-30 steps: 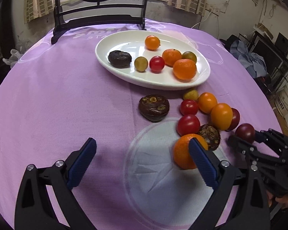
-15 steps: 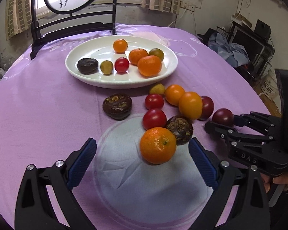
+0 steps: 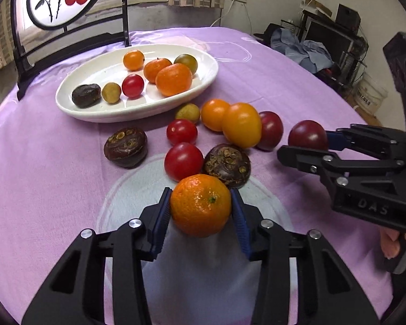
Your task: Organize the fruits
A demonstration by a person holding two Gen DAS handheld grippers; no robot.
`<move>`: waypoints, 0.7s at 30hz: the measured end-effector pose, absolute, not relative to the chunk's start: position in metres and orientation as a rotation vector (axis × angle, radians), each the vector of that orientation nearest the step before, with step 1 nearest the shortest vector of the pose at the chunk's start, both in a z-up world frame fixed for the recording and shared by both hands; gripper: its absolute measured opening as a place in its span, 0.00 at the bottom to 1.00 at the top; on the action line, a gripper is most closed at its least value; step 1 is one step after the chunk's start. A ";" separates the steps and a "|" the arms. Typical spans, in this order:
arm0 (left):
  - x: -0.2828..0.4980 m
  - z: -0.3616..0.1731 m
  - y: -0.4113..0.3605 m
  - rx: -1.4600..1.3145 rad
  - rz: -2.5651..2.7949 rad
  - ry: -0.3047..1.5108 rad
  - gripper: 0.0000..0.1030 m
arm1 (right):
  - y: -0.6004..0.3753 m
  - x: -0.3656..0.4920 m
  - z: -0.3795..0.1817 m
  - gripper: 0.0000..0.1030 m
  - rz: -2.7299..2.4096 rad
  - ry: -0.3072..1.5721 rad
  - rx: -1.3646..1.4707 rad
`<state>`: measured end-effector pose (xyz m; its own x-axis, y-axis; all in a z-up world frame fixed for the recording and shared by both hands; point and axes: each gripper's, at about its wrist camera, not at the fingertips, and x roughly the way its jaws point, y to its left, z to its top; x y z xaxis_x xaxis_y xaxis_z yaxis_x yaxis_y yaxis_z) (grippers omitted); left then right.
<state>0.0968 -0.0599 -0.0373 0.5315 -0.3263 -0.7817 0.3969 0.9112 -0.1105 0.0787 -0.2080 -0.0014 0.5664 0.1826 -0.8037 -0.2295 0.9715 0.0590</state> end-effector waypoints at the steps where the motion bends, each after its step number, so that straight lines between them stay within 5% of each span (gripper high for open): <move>1: 0.097 -0.034 -0.056 0.057 -0.446 0.914 0.41 | -0.209 0.079 -0.001 0.40 0.243 0.935 -0.051; 21: 0.110 0.007 -0.013 -0.072 -0.290 0.829 0.41 | -0.202 0.075 0.036 0.40 0.277 0.775 0.013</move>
<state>0.1103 -0.0132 0.0066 0.6388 -0.2820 -0.7158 0.2259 0.9582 -0.1758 0.0747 -0.2024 0.0355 0.6801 0.2513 -0.6887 -0.2420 0.9637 0.1127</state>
